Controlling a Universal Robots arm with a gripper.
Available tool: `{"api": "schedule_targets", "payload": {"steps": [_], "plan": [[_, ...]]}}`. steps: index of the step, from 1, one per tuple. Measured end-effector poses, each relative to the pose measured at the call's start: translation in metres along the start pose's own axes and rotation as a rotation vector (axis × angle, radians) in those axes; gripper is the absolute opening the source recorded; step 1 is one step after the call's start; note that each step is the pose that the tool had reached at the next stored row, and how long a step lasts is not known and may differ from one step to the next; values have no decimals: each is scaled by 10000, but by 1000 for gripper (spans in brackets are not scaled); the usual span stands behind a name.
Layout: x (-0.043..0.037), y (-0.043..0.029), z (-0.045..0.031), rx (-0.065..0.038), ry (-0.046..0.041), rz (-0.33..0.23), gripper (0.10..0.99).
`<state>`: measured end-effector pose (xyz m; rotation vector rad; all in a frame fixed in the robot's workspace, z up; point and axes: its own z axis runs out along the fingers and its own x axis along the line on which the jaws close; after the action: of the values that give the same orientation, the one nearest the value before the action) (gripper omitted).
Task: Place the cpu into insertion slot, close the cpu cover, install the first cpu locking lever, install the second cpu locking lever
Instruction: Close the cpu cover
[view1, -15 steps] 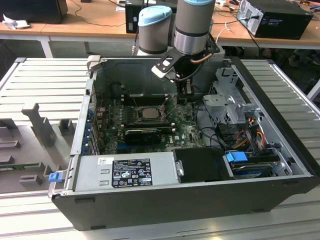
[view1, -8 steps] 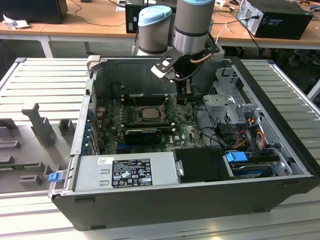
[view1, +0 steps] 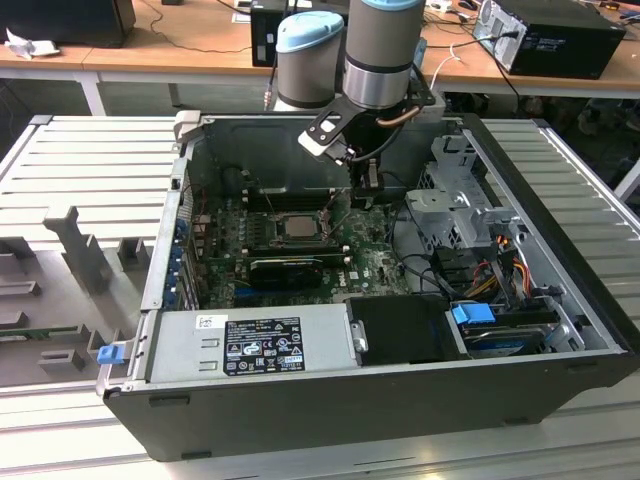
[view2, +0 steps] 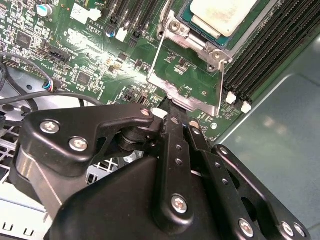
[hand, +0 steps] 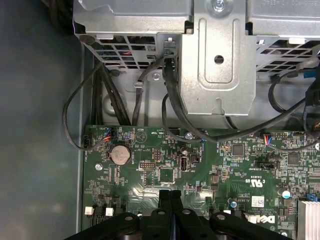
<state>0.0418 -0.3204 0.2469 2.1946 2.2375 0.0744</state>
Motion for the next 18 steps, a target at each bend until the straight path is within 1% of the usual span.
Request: {"api": "schedule_targets", "payload": {"steps": [8, 14, 16, 17, 18], "plan": [[1, -41, -2, 0, 0, 0, 106], [2, -115, -4, 0, 0, -1, 106], [5, -188, -7, 0, -1, 0, 106], [8, -279, -10, 1, 1, 0, 106], [9, -336, -11, 1, 3, -1, 106]]}}
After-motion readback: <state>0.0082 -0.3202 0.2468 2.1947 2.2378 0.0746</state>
